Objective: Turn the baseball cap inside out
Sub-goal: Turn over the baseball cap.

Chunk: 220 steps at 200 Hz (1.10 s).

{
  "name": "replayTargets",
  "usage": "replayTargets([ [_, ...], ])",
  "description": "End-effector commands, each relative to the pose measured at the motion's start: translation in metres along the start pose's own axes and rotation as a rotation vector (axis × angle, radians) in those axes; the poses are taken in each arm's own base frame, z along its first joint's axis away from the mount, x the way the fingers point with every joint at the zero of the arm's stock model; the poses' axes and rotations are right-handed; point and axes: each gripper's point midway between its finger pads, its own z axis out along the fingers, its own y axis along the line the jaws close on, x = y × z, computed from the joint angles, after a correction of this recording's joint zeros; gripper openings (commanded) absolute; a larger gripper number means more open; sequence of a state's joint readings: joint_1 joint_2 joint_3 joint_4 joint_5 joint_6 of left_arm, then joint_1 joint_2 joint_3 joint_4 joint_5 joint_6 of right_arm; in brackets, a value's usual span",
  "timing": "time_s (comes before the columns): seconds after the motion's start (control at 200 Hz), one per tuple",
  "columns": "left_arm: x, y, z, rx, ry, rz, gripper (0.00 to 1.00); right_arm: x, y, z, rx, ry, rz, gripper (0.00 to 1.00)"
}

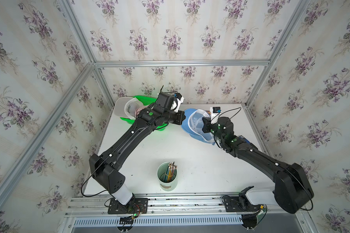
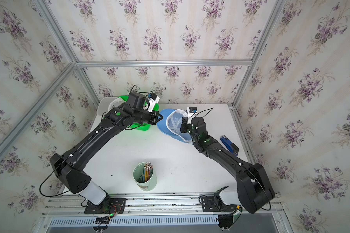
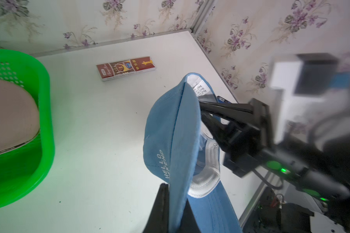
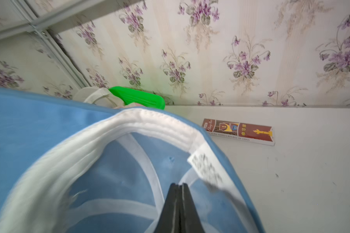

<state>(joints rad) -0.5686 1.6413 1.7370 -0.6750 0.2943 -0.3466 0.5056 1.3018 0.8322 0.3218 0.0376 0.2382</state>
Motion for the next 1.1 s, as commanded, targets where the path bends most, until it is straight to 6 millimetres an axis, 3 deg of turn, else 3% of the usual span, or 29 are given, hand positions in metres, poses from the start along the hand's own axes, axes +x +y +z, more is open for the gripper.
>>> replayTargets([
  [0.0,-0.016,0.008,-0.003,-0.056,-0.067,0.041,0.0,-0.001,0.008,-0.013,-0.05,-0.014,0.004,0.06],
  [0.29,-0.017,-0.011,-0.021,0.016,-0.09,0.085,0.0,0.038,-0.003,0.021,-0.011,0.102,0.001,0.05],
  [0.44,-0.01,-0.03,-0.026,0.095,-0.068,0.106,0.0,0.043,-0.003,0.044,-0.004,0.127,0.01,0.05],
  [0.495,-0.007,-0.032,-0.026,0.094,-0.058,0.108,0.0,0.042,-0.002,0.05,-0.007,0.124,0.011,0.08],
  [0.555,-0.005,-0.027,-0.025,0.071,-0.056,0.099,0.0,0.037,0.001,0.052,-0.02,0.111,0.01,0.18],
  [0.674,-0.006,0.002,-0.016,-0.081,-0.063,0.074,0.0,0.02,0.009,0.035,-0.05,0.082,0.005,0.3],
  [0.869,-0.006,0.034,0.009,-0.216,-0.001,0.015,0.0,-0.016,0.028,-0.024,-0.148,-0.028,-0.014,0.44],
  [1.009,-0.008,0.039,0.02,-0.237,0.006,-0.026,0.0,-0.006,0.061,-0.045,-0.347,-0.007,-0.091,0.49],
  [1.094,-0.011,0.04,0.022,-0.245,0.013,-0.035,0.0,0.005,0.065,-0.051,-0.377,0.01,-0.138,0.51],
])
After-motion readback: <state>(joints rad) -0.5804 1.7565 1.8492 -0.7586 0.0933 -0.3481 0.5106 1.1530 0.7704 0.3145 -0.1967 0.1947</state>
